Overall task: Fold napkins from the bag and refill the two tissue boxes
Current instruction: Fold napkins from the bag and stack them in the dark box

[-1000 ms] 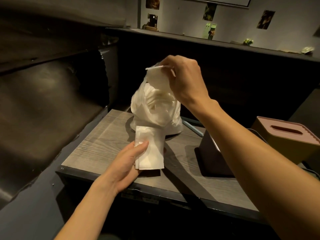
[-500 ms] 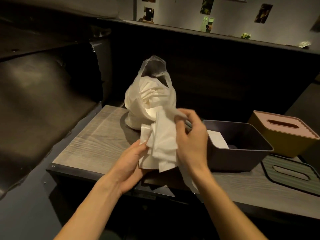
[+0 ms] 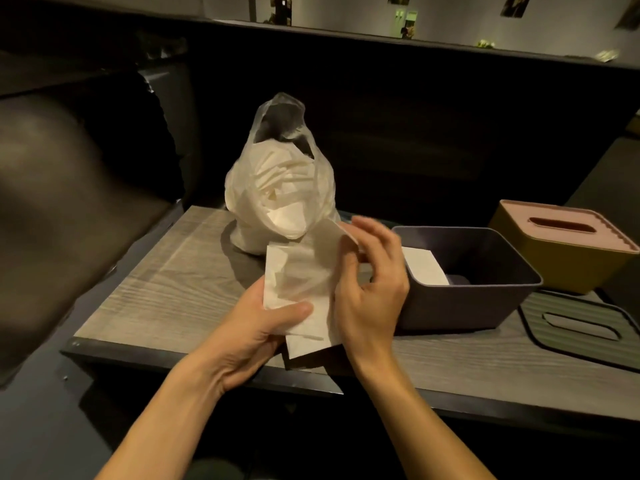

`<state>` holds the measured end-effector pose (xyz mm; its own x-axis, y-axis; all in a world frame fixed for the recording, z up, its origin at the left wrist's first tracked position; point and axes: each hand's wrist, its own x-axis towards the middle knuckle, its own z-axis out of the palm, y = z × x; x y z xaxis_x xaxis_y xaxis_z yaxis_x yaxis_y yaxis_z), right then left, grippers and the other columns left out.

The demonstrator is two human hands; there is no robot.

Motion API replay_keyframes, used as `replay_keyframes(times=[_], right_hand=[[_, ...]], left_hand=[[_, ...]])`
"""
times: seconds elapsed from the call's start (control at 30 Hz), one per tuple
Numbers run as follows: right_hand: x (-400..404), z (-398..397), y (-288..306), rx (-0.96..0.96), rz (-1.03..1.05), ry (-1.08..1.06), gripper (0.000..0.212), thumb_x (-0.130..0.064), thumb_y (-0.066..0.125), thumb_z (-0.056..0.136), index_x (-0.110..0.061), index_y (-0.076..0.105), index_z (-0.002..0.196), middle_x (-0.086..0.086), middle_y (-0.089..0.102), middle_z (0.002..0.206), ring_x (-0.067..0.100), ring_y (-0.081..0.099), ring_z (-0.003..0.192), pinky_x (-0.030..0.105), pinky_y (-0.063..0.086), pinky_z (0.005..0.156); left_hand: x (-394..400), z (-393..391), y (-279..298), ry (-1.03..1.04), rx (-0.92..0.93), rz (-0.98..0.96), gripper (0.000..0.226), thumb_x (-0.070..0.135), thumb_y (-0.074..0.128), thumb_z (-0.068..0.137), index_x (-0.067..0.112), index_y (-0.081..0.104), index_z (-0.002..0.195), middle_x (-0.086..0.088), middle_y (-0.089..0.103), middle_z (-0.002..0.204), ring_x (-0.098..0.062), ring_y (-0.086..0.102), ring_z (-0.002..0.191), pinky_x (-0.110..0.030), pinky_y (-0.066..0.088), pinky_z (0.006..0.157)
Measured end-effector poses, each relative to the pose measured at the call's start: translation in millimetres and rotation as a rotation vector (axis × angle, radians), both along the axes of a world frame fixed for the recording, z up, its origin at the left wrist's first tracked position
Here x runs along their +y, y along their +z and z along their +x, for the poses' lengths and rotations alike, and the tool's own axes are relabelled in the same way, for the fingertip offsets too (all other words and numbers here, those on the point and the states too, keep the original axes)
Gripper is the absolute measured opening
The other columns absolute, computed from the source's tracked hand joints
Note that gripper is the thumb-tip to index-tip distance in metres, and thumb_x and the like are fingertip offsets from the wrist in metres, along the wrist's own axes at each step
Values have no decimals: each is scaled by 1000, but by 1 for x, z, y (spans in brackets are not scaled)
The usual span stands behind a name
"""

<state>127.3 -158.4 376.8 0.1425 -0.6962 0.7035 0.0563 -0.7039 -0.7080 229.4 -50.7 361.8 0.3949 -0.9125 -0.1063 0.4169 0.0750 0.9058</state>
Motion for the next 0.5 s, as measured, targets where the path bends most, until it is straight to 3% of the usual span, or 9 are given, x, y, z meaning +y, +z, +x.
replay_keyframes(times=[0.1,0.2,0.23,0.33,0.43,0.5], right_hand=[[2,-9,22,-188,-168,-24,28,12,56,96,-5,69,115,10,64,114,16,62,112,29,51,95],[10,-18,41,-264,-86,110,28,-1,52,104,-20,63,121,-7,66,112,19,66,107,33,55,89],[11,-20,43,-232,-6,169,28,-6,55,105,-25,62,124,-14,66,108,17,67,102,31,57,83],[8,-21,32,33,216,279,24,-24,64,103,-36,63,123,-8,67,93,17,65,80,35,56,63],[1,-15,10,311,186,231,20,-25,66,102,-32,66,121,-15,67,93,7,65,79,18,51,65],[2,-10,3,370,141,202,22,-26,65,102,-27,67,125,-16,68,100,2,64,83,13,47,71]], left_hand=[[-1,-1,0,16,18,1,59,-13,72,77,5,61,132,-26,70,123,-33,73,105,-40,62,85],[0,-1,3,20,62,13,53,-5,69,86,11,60,136,-18,71,127,-34,69,117,-43,59,97],[-1,0,4,34,77,22,49,-1,66,88,13,61,136,-16,71,127,-32,69,118,-44,57,100],[-2,-2,11,34,178,12,45,17,57,95,10,61,139,-17,69,132,-31,66,123,-49,50,109],[1,-2,18,16,314,-21,49,37,44,104,8,64,138,-16,67,136,-31,63,127,-52,43,114],[3,-3,21,-8,316,-39,55,47,37,108,11,64,139,-15,64,140,-31,60,132,-51,39,114]])
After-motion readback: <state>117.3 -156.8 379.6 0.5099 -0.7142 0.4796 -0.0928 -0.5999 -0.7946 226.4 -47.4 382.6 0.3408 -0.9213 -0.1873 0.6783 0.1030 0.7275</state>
